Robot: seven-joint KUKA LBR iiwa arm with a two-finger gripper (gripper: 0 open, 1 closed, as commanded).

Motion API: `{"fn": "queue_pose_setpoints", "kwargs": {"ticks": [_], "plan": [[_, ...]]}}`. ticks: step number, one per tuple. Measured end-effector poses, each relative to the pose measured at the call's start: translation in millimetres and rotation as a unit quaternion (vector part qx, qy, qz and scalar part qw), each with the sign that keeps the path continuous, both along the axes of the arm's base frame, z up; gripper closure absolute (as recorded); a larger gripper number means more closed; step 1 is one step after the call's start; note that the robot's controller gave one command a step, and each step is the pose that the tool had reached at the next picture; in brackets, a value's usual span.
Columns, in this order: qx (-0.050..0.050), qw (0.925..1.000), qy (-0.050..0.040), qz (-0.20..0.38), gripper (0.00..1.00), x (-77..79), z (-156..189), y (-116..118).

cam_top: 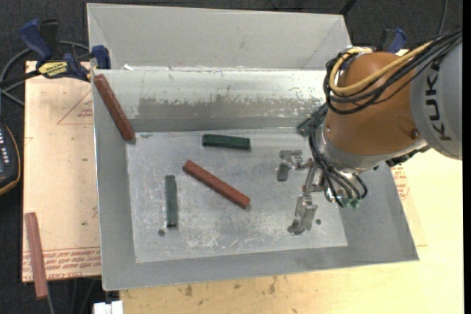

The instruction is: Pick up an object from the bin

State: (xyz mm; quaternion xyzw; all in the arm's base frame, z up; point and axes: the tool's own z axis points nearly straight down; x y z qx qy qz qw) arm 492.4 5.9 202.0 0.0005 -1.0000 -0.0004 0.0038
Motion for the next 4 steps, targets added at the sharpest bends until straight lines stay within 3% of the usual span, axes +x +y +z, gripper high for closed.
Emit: {"fn": "queue_pose_setpoints", "kwargs": {"ticks": [1,2,3,4], "plan": [[0.001,0.9977,-0.0046,0.067,0.0,101.0,-86,11],[0.001,0.9942,-0.0071,0.107,0.0,149.4,-133,6],[0.002,0.9948,-0.0075,0.101,0.0,157.7,-114,86],[0.0,0.9936,-0.0058,0.113,0.0,158.7,-130,88]]}}
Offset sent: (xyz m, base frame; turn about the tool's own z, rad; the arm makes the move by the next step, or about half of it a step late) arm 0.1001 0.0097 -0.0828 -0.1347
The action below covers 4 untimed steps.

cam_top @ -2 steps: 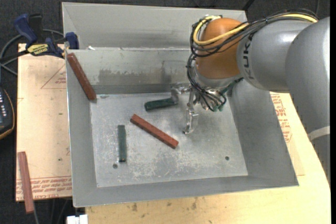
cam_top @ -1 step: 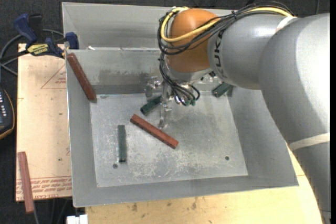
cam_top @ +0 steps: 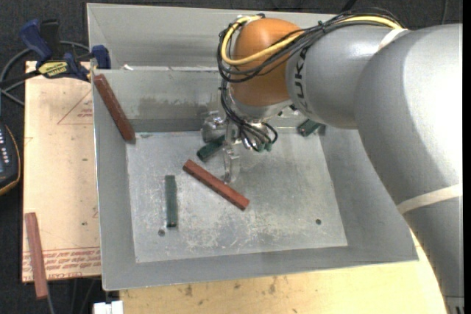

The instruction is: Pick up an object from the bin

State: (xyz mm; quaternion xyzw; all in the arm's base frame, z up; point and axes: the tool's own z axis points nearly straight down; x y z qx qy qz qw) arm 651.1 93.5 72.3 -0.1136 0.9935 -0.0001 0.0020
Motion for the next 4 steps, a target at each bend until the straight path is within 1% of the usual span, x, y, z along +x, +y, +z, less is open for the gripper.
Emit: {"fn": "queue_pose_setpoints", "kwargs": {"ticks": [1,2,3,4], "plan": [[0.002,0.9995,0.0007,0.031,0.0,-33.5,-1,56],[0.001,0.9971,0.0018,0.076,0.0,-77.0,-2,98],[0.002,0.9992,0.0019,-0.041,0.0,-111.6,12,132],[0.001,0.9985,0.0027,-0.055,0.0,-155.7,-2,137]]}}
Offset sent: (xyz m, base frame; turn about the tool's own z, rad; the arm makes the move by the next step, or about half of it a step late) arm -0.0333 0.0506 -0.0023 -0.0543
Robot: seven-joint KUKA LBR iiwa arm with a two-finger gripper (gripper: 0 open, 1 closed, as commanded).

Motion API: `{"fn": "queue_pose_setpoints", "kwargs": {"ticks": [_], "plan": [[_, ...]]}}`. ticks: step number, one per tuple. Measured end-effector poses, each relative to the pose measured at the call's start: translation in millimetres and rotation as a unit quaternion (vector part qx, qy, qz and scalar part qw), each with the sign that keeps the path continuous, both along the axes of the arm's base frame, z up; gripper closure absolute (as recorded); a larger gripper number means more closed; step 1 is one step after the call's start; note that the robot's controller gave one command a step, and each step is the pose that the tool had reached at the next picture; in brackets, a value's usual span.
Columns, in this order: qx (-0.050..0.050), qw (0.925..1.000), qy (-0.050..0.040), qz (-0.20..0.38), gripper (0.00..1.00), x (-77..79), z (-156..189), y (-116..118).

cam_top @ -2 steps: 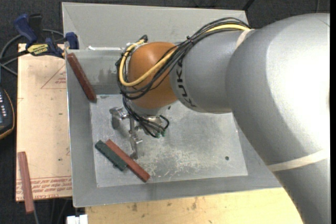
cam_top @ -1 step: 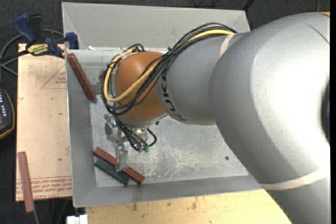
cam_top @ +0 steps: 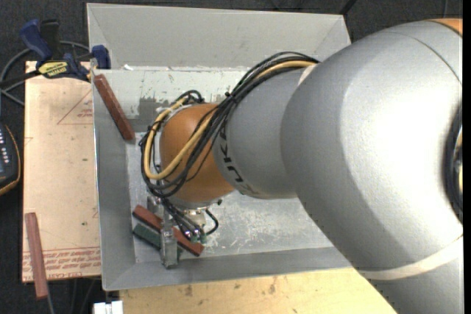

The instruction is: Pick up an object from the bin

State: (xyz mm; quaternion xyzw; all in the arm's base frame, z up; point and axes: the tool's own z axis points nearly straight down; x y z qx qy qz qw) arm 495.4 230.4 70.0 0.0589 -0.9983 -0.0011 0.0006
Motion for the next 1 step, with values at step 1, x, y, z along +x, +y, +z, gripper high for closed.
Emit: {"fn": "queue_pose_setpoints", "kwargs": {"ticks": [1], "plan": [[0.0,1.0,-0.0017,-0.002,1.0,3.0,3.2,-1.1]]}}
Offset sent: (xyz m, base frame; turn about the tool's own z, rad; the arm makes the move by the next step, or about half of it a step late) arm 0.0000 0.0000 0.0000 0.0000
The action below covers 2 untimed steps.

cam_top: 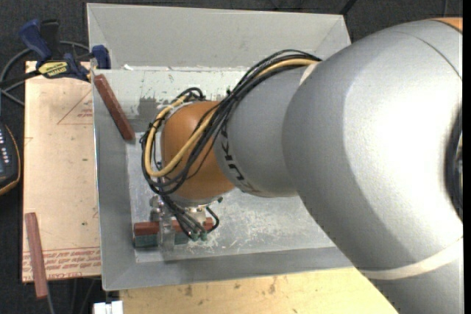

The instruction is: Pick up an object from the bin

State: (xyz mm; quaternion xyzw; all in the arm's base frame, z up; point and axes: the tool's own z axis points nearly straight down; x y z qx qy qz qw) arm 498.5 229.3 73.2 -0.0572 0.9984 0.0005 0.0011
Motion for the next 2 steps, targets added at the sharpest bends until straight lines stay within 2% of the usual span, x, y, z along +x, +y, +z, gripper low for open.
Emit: {"fn": "queue_pose_setpoints", "kwargs": {"ticks": [1,2], "plan": [[0.001,0.9992,-0.0032,0.04,1.0,-14.6,120,-1],[0.0,0.9749,-0.0035,0.223,1.0,3.5,192,-19]]}}
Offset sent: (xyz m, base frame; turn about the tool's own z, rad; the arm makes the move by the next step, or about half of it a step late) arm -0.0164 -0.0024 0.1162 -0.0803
